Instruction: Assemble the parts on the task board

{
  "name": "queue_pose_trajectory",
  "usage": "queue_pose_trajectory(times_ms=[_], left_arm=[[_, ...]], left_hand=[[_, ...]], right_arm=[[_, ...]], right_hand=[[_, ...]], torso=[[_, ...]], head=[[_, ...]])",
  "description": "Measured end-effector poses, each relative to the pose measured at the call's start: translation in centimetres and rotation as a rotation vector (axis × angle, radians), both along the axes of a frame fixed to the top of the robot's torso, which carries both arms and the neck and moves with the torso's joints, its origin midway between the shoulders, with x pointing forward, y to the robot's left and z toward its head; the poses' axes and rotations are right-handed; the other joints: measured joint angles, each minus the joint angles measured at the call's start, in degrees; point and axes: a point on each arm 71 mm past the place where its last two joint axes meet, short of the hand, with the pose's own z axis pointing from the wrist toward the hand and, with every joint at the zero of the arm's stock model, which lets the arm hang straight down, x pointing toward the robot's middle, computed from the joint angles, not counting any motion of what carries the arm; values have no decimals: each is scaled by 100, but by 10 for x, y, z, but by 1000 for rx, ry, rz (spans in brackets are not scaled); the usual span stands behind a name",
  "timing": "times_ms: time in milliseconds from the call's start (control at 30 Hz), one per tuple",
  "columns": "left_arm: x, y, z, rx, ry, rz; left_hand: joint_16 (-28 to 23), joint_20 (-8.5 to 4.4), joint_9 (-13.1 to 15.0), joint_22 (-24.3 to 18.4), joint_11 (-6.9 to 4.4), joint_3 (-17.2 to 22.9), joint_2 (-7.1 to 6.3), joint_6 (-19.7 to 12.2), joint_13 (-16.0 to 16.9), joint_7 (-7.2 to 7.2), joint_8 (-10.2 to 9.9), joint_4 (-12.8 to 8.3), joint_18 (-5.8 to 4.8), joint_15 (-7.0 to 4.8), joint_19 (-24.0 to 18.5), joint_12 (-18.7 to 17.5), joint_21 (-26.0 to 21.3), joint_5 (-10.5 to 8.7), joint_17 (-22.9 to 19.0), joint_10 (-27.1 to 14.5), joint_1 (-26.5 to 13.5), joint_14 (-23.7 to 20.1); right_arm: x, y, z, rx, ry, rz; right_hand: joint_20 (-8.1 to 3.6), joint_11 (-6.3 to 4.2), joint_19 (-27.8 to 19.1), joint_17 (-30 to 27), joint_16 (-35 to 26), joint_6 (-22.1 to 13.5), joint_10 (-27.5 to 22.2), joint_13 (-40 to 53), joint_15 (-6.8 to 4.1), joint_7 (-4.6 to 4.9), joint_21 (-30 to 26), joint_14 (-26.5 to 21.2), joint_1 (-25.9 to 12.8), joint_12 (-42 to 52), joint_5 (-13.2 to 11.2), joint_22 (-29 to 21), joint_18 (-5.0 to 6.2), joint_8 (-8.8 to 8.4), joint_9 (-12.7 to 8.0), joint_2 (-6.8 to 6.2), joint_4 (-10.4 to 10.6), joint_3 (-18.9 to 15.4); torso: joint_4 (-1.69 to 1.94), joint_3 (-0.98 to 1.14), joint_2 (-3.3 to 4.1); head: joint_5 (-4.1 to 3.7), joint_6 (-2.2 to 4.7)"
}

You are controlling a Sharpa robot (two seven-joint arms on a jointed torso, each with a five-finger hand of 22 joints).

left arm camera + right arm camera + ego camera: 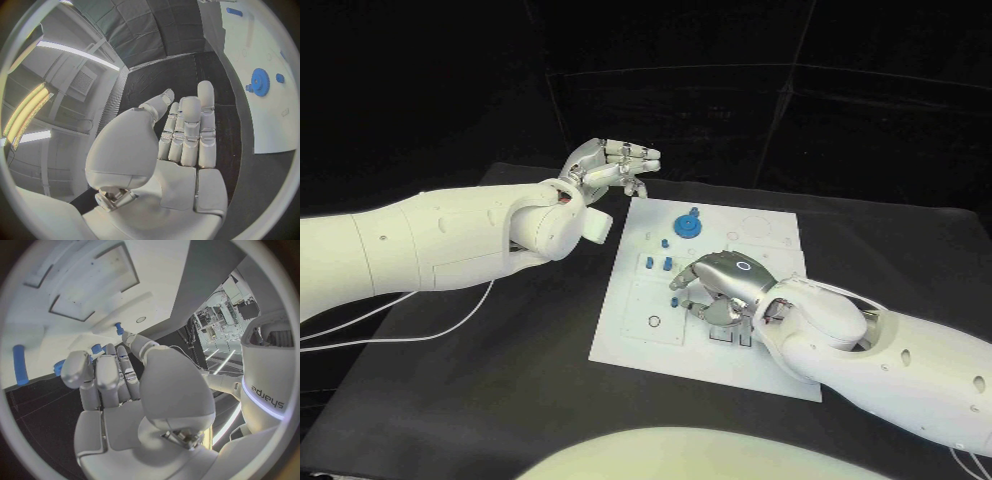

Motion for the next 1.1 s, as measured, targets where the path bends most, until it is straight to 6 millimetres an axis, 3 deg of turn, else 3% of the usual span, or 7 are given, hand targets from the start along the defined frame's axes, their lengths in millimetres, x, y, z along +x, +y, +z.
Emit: queue_pose_trajectory(times_ms=[133,267,500,567,633,933,1100], left_arm=[[0,1,-1,0,2,-1],[1,1,-1,-1,3,-4],[1,-2,-3,-3,7,-12],[1,-2,-3,-4,7,-14],[1,-3,-3,-5,8,-16],[1,-5,-4,-7,10,-23],[1,-5,-4,-7,11,-25]], left_hand=[[0,0,0,0,0,0,0,0,0,0,0,0,0,0,0,0,0,0,0,0,0,0],[0,-2,1,0,0,0,0,0,0,0,0,0,0,0,-2,0,0,0,0,0,0,0],[0,-2,1,0,0,-2,0,0,1,0,0,-2,0,0,-2,0,0,0,1,0,0,0],[0,-2,1,-5,0,-15,0,0,1,0,0,-16,0,0,-2,22,0,0,1,0,0,0],[0,-2,1,-5,0,-15,0,0,1,0,0,-16,0,0,-3,23,0,0,1,0,0,0],[0,-3,1,-5,0,-15,0,0,1,0,0,-16,-1,0,-3,23,0,0,1,0,0,0],[0,-3,2,-5,0,-15,0,0,2,0,0,-16,0,0,-3,23,0,0,-5,0,0,0]], right_arm=[[-3,-21,9,8,-10,-24],[8,-45,23,-11,-39,-77],[25,-80,34,-64,-58,-172],[28,-85,33,-77,-55,-188],[30,-88,32,-90,-53,-203],[37,-91,28,-133,-41,-225],[39,-88,26,-152,-31,-225]], right_hand=[[0,-22,0,-4,0,0,23,0,0,0,0,0,-8,23,0,0,0,0,3,-8,23,-23],[0,-55,0,-16,0,-42,-10,0,0,-41,0,0,-63,36,0,0,0,0,7,-64,33,-128],[-20,-81,-20,-129,-28,-192,-188,-1,0,-130,-76,0,-112,136,-200,-74,-1,0,7,-39,97,-557],[-40,-75,-40,-169,-51,-224,-252,-1,0,-121,-116,0,-112,156,-229,-110,4,0,7,-39,109,-633],[-19,-72,-61,-203,-65,-242,-299,-1,0,-139,-154,0,-112,156,-231,-147,94,0,7,-39,119,-686],[-30,-52,-90,-239,-65,-242,-317,-1,0,-139,-181,0,-108,212,-231,-187,92,0,16,-35,116,-749],[-31,-53,-90,-239,-65,-215,-315,8,0,-112,-181,0,-21,323,-231,-185,92,0,25,68,117,-796]], torso=[[-4,-3,-1],[-14,-10,-6],[-14,-13,-4],[-14,-12,-2],[-11,-10,0],[1,-9,7],[1,-10,9]], head=[[-91,85],[-203,159],[-334,226],[-344,236],[-358,243],[-377,261],[-371,255]])
